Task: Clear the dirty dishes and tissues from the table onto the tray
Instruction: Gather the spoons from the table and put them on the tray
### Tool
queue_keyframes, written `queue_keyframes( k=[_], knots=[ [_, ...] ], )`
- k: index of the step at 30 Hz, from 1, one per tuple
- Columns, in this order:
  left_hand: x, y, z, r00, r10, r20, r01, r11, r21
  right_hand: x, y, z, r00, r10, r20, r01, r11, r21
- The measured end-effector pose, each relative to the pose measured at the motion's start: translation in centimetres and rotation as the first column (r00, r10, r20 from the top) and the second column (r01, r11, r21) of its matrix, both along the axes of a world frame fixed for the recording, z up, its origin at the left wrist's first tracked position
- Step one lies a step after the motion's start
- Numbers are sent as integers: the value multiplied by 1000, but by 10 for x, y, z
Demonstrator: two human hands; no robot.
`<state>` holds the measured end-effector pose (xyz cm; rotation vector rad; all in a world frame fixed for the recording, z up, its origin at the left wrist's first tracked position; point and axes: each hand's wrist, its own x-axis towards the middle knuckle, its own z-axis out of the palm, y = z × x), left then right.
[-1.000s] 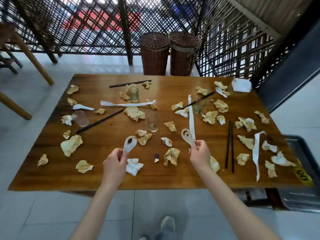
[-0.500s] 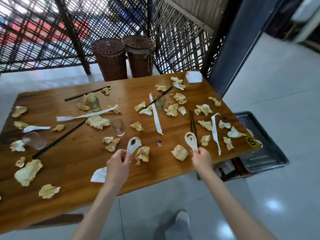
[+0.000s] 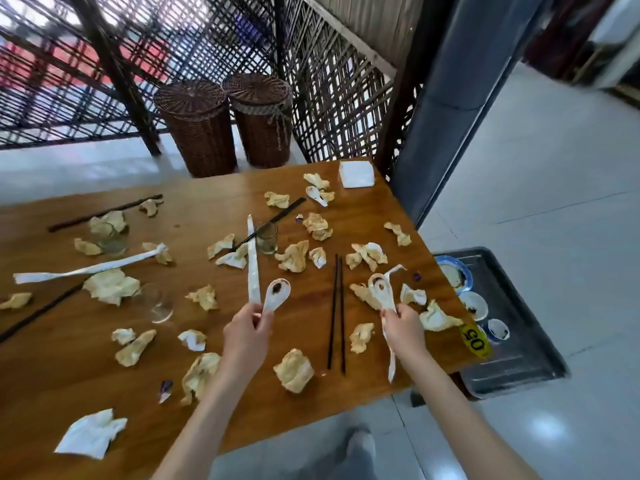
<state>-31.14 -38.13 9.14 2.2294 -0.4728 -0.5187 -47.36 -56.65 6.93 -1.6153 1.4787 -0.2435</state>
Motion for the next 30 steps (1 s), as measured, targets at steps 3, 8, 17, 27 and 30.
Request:
queue_keyframes(
  k=[3, 8, 17, 27, 30],
  knots=[
    [1, -46, -2, 998, 68, 2, -68, 998, -3, 9, -49, -4, 998, 54, -36, -55, 998, -17],
    [10, -106, -12, 986, 164, -15, -165, 986, -28, 43, -122, -19, 986, 151, -67, -153, 988, -27],
    [43, -146, -40, 962, 272, -23, -272, 962, 7, 142, -189, -51, 963, 266, -45, -266, 964, -6],
    [86, -174, -62, 960, 280, 18, -277, 956, -92, 290, -231, -63, 942, 327, -81, -334, 938, -98],
    [95, -197, -69, 972, 235, 3, -233, 965, -121, 312, -238, -71, 951, 295, -92, -304, 946, -114]
  ],
)
